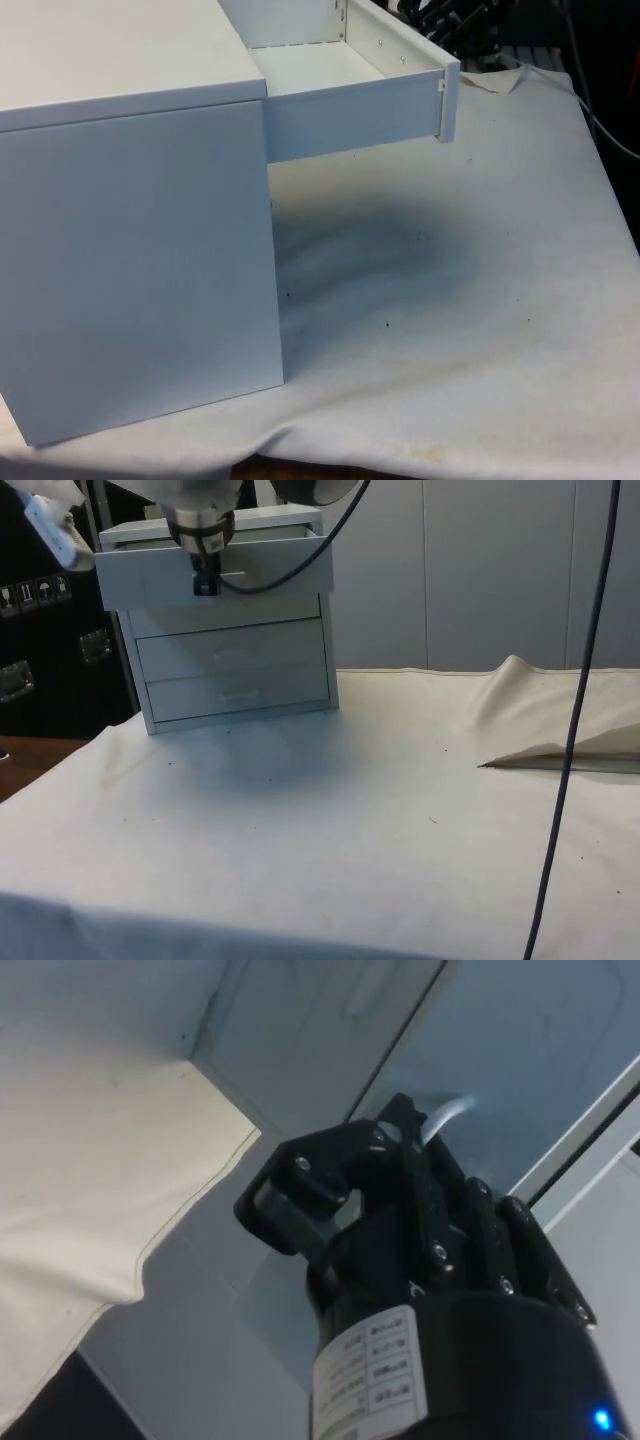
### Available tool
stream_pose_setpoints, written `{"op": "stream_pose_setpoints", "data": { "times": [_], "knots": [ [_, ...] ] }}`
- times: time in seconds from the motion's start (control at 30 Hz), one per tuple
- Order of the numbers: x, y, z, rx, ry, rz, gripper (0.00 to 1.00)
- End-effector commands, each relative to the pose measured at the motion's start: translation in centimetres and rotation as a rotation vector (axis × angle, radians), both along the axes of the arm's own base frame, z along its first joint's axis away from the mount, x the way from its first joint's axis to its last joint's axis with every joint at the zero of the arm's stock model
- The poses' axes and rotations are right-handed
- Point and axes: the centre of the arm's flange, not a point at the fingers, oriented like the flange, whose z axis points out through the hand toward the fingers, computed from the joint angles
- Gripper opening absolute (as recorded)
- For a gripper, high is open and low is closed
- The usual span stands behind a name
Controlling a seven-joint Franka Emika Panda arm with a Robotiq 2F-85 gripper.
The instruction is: Open the drawer, then close it.
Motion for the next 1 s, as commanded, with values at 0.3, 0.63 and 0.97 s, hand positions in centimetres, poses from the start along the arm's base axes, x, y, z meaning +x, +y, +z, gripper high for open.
{"op": "stream_pose_setpoints", "data": {
  "times": [0.3, 0.63, 0.97],
  "knots": [
    [-0.2, 0.9, 0.0, -0.017, -0.008, 0.001, 0.04],
    [-0.2, 0.9, -0.1, -0.018, -0.007, 0.000, 0.56],
    [-0.2, 0.9, -0.1, -0.020, -0.009, 0.000, 1.00]
  ]
}}
